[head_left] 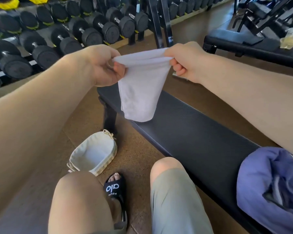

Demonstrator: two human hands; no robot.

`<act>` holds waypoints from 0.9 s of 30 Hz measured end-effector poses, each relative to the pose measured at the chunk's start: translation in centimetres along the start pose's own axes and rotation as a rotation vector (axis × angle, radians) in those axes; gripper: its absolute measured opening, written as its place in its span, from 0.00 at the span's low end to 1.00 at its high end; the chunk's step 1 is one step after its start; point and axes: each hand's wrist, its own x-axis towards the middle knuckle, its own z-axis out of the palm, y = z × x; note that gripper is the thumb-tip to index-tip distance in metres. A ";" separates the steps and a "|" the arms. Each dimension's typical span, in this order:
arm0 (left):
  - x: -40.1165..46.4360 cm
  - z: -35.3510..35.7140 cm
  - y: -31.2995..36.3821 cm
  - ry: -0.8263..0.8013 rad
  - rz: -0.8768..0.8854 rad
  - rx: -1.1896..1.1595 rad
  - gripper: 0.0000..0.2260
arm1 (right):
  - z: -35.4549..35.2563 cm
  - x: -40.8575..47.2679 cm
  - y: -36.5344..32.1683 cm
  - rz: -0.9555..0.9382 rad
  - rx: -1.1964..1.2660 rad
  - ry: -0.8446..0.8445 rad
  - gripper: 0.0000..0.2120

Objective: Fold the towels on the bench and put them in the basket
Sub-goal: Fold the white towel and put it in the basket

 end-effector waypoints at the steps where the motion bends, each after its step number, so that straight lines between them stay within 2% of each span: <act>1: 0.5 0.2 0.0 0.005 -0.011 -0.005 0.15 | -0.2 0.3 0.0 0.005 -0.001 -0.006 0.05; 5: 3.2 1.6 0.3 0.029 -0.055 -0.015 0.12 | -1.2 2.8 -0.2 0.023 -0.007 0.065 0.13; 8: 5.7 3.2 0.9 0.007 -0.033 -0.040 0.09 | -1.8 4.9 -0.4 0.026 -0.046 0.118 0.10; 11: 8.1 4.8 1.9 0.012 0.066 -0.039 0.09 | -2.5 6.8 -0.9 -0.001 -0.090 0.152 0.05; 15: 9.2 6.5 2.3 -0.066 0.254 -0.048 0.08 | -3.8 8.0 -0.8 -0.220 -0.148 0.235 0.09; 17: 9.2 6.5 0.8 -0.100 0.324 0.039 0.08 | -4.5 7.5 0.4 -0.308 -0.188 0.264 0.10; 19: 9.8 5.5 -2.4 -0.092 0.316 0.152 0.09 | -4.6 6.6 3.7 -0.300 -0.253 0.275 0.11; 22: 11.4 2.3 -10.5 -0.078 0.122 0.292 0.08 | -4.1 3.6 12.6 -0.268 -0.440 0.254 0.07; 25: 11.6 -0.6 -18.5 -0.001 -0.052 0.605 0.09 | -3.4 -1.5 21.5 -0.186 -0.759 0.080 0.07; 27: 10.9 -2.0 -21.4 -0.027 -0.024 0.828 0.10 | -2.7 -4.4 24.8 -0.206 -0.885 -0.025 0.07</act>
